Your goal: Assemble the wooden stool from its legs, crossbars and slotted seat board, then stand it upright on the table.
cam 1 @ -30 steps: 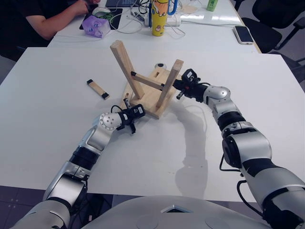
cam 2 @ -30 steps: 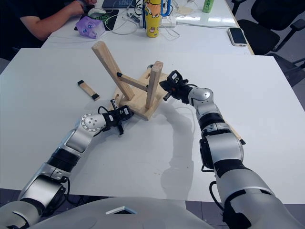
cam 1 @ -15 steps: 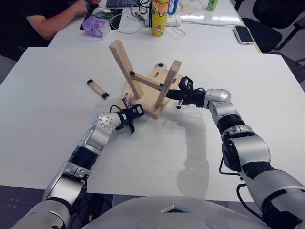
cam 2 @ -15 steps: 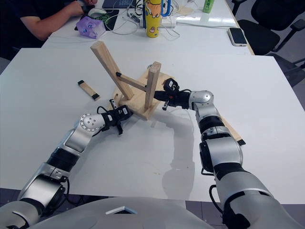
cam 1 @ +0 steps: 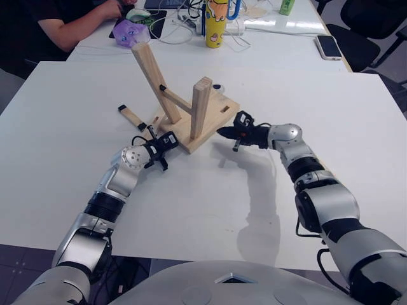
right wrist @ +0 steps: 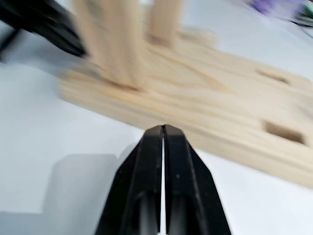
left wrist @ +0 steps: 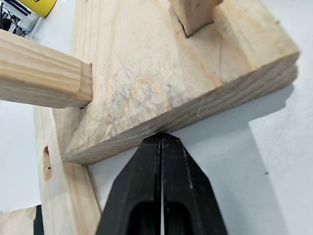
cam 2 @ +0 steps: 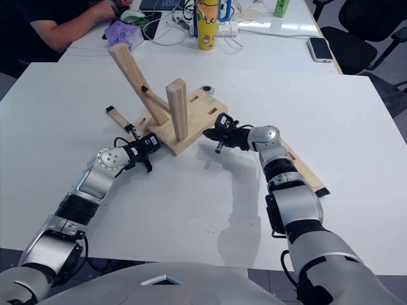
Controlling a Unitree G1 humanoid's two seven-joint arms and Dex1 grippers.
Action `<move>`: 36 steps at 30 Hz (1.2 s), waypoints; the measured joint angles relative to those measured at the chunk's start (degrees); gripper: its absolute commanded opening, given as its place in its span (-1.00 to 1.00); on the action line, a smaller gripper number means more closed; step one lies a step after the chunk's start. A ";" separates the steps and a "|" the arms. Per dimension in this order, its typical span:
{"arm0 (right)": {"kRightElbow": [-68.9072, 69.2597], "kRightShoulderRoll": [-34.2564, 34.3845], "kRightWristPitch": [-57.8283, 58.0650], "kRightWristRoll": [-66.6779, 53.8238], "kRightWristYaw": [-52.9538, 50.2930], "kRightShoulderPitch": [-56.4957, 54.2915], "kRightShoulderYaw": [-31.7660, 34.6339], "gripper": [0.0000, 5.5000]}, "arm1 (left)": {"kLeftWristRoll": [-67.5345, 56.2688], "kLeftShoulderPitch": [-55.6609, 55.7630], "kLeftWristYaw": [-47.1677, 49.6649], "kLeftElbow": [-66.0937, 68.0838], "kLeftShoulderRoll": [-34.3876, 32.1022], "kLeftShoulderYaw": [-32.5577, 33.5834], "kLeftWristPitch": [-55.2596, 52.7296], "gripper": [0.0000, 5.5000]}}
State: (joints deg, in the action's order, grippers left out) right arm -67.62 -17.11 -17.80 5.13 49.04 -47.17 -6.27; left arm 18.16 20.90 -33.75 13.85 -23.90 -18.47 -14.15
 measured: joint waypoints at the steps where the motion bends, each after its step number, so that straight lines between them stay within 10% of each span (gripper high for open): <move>1: -0.54 -0.21 -0.41 0.55 -1.79 -0.87 0.10 -1.00 | 0.01 0.00 0.00 -0.02 0.01 -0.02 -0.01 -1.00; 16: -7.91 3.02 2.63 10.45 -22.40 -8.54 -4.25 -1.00 | 0.03 -0.01 0.03 -0.91 0.93 -0.52 -1.45 -1.00; 36: -9.39 7.63 1.83 7.90 -18.47 -6.83 0.27 -1.00 | -0.15 -1.18 -0.33 -3.05 2.47 -1.09 -2.07 -1.00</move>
State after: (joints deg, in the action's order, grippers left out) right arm -77.02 -9.48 -15.96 13.03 30.57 -54.00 -5.99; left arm 18.01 19.72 -34.08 10.81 -21.44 -19.56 -16.22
